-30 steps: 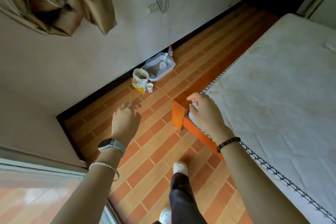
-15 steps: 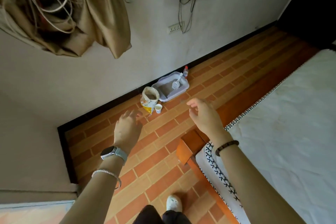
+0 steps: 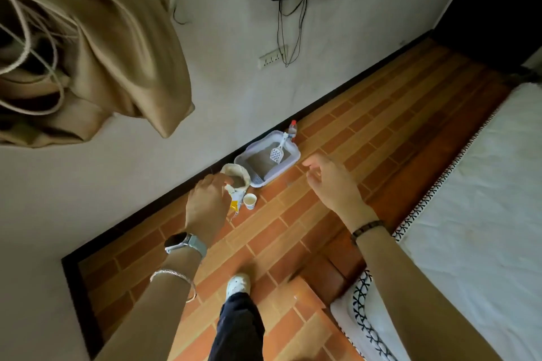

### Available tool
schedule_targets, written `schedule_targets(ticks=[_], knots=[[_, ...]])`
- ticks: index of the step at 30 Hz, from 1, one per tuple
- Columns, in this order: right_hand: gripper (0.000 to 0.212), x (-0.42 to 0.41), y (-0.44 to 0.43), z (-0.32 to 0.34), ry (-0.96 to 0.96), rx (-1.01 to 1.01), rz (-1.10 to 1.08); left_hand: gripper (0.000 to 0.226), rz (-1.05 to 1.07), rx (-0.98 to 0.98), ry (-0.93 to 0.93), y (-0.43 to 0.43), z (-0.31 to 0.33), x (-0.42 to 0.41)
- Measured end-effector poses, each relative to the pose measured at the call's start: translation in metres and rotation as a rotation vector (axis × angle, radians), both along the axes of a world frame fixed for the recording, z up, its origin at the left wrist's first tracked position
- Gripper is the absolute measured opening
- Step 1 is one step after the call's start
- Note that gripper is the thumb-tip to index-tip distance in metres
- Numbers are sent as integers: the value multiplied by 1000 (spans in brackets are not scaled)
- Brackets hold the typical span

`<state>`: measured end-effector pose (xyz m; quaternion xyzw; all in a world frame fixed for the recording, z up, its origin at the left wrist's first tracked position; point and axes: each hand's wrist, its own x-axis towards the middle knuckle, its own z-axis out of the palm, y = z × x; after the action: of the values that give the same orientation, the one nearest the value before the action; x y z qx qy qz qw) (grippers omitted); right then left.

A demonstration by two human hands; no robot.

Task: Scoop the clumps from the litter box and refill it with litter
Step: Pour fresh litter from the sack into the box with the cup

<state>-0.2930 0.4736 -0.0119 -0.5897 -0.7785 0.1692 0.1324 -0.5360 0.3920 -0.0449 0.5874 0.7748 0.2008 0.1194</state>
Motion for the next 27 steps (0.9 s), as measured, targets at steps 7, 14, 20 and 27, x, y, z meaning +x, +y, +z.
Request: schedule_targets(ticks=[7,14,20,27], knots=[[26,-37,89,0,65,-24,-132,20,-160,36,5,117,13,-43],[23,-33,156,0,109,-49,-254,24,-249,47,-23,214,10,-47],[22,-7,216,-1,105,-58,-304,25,-287,2,-75,286,1,-19],[24,36,313,0,84,-45,-273,24,-256,-7,-113,375,-1,24]])
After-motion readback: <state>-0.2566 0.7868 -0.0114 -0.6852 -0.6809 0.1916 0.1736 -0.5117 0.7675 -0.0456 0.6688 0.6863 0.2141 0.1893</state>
